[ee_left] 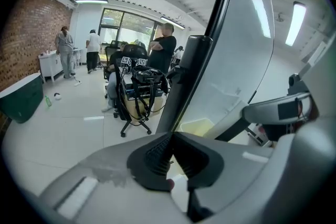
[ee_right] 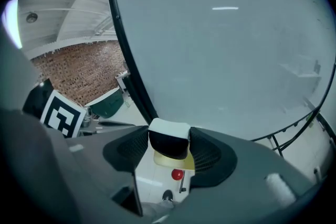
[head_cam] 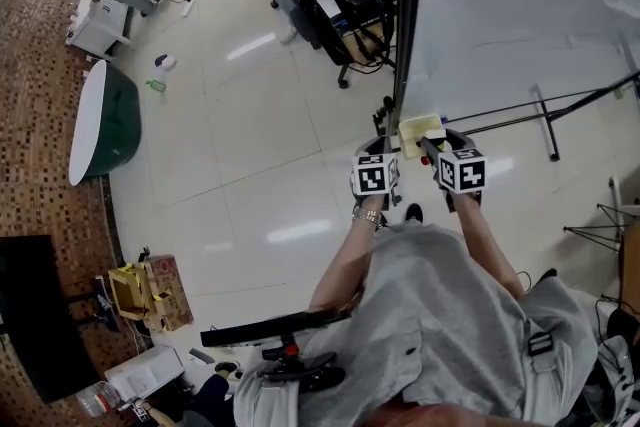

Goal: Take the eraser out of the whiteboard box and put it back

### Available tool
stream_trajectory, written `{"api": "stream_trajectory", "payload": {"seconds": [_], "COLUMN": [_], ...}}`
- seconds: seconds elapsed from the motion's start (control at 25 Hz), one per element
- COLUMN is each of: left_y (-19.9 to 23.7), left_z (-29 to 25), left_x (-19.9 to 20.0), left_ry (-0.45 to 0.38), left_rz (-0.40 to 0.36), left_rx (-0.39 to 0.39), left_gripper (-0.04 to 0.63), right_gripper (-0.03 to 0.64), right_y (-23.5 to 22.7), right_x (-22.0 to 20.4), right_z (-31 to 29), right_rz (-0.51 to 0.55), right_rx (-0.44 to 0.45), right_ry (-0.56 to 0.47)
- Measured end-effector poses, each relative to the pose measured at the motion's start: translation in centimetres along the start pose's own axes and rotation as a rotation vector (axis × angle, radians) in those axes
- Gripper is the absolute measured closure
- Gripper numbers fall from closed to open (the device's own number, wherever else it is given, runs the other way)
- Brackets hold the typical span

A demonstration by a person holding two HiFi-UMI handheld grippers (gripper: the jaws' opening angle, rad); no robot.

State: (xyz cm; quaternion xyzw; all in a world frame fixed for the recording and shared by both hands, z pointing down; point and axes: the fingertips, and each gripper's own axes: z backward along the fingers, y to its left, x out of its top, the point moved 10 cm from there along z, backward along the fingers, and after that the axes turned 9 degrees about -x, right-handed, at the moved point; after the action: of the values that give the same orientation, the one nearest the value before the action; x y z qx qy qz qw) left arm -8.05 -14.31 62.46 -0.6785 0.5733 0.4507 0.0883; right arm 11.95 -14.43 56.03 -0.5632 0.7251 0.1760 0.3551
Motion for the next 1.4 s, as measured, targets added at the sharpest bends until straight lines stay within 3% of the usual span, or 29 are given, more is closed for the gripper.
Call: {"api": "stream_trajectory", "payload": {"seconds": [0.36, 0.56, 0.88, 0.92, 0.96, 1.0, 1.2, 1.4], "left_y": [-0.2, -0.4, -0.5, -0.7, -1.1, -1.6, -4.6, -7.8], "left_z": [0.2, 0.9, 2.1, 2.0, 2.0, 1.9, 2.0, 3.4], "left_x": [-0.4, -0.7, -2.3, -2.4, -2.6, -3.0, -5.6, -7.8], "left_ry": [0.002, -0.003, 0.005, -0.001, -0.006, -0.009, 0.003, -0.009], "left_rz": [0.001, 0.004, 0.036, 0.043, 0.048, 0.051, 0.030, 0.052], "left_rx": [-0.006, -0.018, -0.027, -0.030, -0.035, -0.039, -0.034, 0.034], "left_gripper": [0.592, 0.592, 0.592, 0.592, 0.592, 0.592, 0.592, 0.592], "right_gripper": [0.364, 0.356, 0.342, 0.399, 0.548, 0.614, 0.614, 0.614], "right_y": [-1.1, -0.8, 0.5, 0.7, 0.9, 1.1, 2.4, 3.6], "right_x": [-5.4, -5.7, -3.2, -2.9, -2.9, -3.1, -5.8, -9.0], "right_z": [-7.0, -7.7, -4.2, -3.9, -3.6, -3.1, -1.8, 0.9], "right_rz": [0.068, 0.079, 0.055, 0.052, 0.046, 0.040, 0.055, 0.053], "right_rx": [-0.082, -0.099, -0.157, -0.160, -0.152, -0.130, -0.012, 0.138], "right_ry": [0.139, 0.144, 0.012, -0.016, -0.043, -0.063, -0.048, -0.031]}}
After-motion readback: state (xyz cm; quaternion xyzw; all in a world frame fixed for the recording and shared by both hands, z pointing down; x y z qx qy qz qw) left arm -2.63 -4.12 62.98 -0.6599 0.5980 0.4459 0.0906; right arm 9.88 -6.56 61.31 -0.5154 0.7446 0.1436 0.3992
